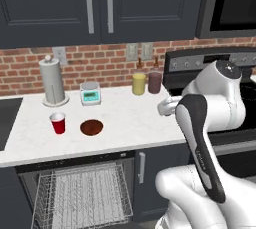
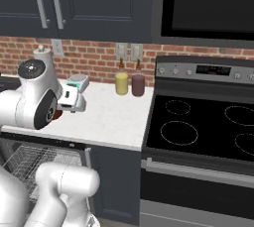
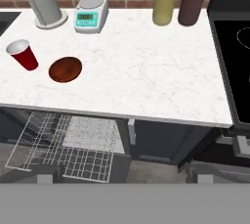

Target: Pick up the cup and bowl from the counter, place them in the dishwasher, and close the dishwasher door.

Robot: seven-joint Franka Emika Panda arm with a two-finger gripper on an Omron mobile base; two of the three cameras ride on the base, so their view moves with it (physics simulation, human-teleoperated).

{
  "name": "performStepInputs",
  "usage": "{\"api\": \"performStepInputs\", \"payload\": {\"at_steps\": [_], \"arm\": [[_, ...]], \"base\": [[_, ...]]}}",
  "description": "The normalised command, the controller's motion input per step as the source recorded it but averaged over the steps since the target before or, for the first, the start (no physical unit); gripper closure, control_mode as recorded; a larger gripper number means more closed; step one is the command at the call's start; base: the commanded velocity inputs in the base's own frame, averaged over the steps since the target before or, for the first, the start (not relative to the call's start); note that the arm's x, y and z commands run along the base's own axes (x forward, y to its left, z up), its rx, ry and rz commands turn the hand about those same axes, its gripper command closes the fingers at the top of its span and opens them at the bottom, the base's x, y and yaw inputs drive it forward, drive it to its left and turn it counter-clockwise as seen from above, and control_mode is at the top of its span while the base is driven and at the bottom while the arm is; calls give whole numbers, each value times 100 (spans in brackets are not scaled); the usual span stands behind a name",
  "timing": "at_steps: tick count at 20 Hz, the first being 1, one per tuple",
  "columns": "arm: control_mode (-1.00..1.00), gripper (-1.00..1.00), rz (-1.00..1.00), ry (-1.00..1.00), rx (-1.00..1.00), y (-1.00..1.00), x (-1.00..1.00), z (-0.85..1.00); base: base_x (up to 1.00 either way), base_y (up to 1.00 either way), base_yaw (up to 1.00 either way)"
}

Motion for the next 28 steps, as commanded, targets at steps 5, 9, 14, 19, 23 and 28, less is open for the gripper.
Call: {"api": "performStepInputs", "payload": {"at_steps": [5, 9, 14, 19, 23, 28], "arm": [[100, -100, 0, 0, 0, 0, 0, 0], [100, -100, 0, 0, 0, 0, 0, 0], [100, -100, 0, 0, 0, 0, 0, 0], [100, -100, 0, 0, 0, 0, 0, 0], [100, -100, 0, 0, 0, 0, 0, 0], [100, -100, 0, 0, 0, 0, 0, 0]], "base": [[-38, -94, 31], [-35, -98, 41], [-1, -59, 53], [12, -7, 64], [2, 0, 64], [32, 2, 55]]}}
